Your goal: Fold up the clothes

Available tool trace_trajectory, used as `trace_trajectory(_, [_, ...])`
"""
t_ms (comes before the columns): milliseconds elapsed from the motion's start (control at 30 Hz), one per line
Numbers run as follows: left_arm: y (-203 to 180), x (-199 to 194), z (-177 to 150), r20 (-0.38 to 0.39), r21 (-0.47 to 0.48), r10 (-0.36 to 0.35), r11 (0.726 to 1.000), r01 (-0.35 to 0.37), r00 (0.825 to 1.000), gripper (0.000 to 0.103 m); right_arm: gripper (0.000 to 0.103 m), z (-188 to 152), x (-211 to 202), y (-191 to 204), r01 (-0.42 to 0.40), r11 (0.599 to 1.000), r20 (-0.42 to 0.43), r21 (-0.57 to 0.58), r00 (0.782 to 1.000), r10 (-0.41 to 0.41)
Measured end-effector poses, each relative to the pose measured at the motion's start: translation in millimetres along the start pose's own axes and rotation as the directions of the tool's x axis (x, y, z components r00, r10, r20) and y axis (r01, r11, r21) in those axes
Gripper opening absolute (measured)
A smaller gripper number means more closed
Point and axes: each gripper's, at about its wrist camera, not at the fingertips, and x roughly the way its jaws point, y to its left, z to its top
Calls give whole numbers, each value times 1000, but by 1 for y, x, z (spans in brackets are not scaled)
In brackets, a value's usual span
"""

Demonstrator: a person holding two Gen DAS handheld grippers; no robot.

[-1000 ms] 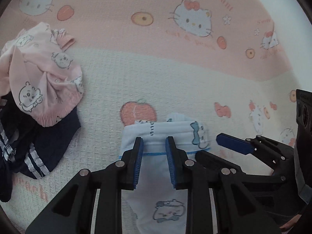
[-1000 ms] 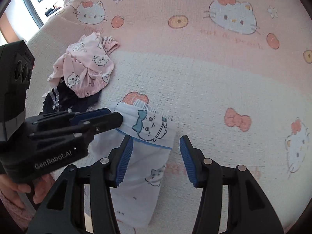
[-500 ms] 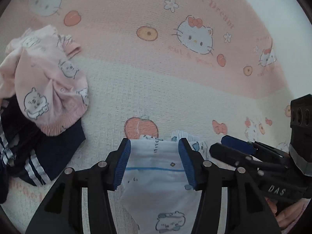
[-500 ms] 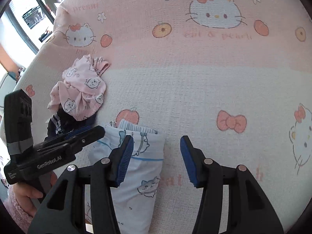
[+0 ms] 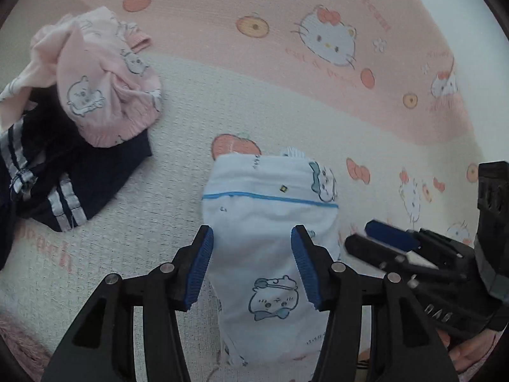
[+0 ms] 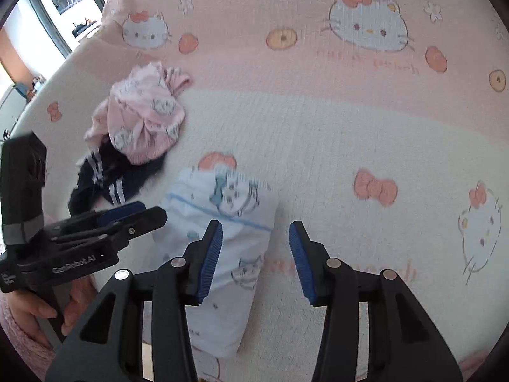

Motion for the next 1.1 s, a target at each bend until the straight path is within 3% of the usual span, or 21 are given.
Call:
trace_trajectory(67, [-4, 17, 3, -26, 67, 95, 993, -93, 995, 54, 45, -25, 18, 0, 9, 1000, -65, 17, 998, -8])
trace_trajectory(133, [5, 31, 12, -67, 31, 86, 996, -84, 994, 54, 44, -48, 26, -4, 36, 999, -91, 29, 995, -33])
trace_trajectory(200, [9, 25, 14, -49, -24, 54, 998, -56, 997, 54, 46, -57, 18, -5, 53, 998, -104, 32, 993, -49])
trace_trajectory(333, [-6, -8, -14, 7, -19, 51, 999, -51, 999, 54, 46, -77, 3, -6, 49, 998, -125, 37, 991, -44])
trace_trajectory(433, [-15, -24, -33, -4, -16, 29, 999, -29, 1000, 54, 46, -87, 8, -5, 43, 999, -145, 9, 989, -41])
trace_trajectory(500, [-14, -24, -41, -30, 0, 74, 997, -75, 997, 54, 46, -81, 5, -5, 37, 999, -137, 8, 990, -35])
trace_trajectory(567, [-3, -16, -44, -77, -10, 173, 985, -175, 982, 54, 46, -76, -1, -6, 10, 999, -81, 32, 997, -8])
trace_trajectory(600, [5, -14, -45, -96, -31, 207, 977, -211, 974, 54, 46, -75, 1, -4, -4, 1000, -88, 28, 996, 6])
trace_trajectory(700, [45, -19, -40, -116, -208, 203, 952, -223, 972, 54, 46, -83, 14, 5, 12, 1000, -163, -29, 987, -17])
trace_trajectory(733, [56, -21, -39, -118, -259, 186, 943, -211, 976, 54, 46, -87, 11, 7, 18, 999, -149, -37, 989, -23])
trace_trajectory(833, [64, -33, -50, -99, -363, 8, 931, -43, 995, 54, 46, -95, 4, 7, -8, 1000, -137, -16, 991, 6])
trace_trajectory(933, [61, -30, -71, -122, -443, -168, 891, 98, 978, 54, 47, -98, 3, 3, -70, 997, -116, 39, 990, 74])
trace_trajectory(1000, [57, -27, -84, -141, -462, -193, 880, 108, 971, 54, 47, -96, 13, 0, -138, 987, -133, 82, 980, 148])
trace_trajectory(1100, [51, -26, -95, -156, -483, -248, 863, 145, 956, 54, 47, -89, 14, 2, -167, 980, -110, 108, 978, 179])
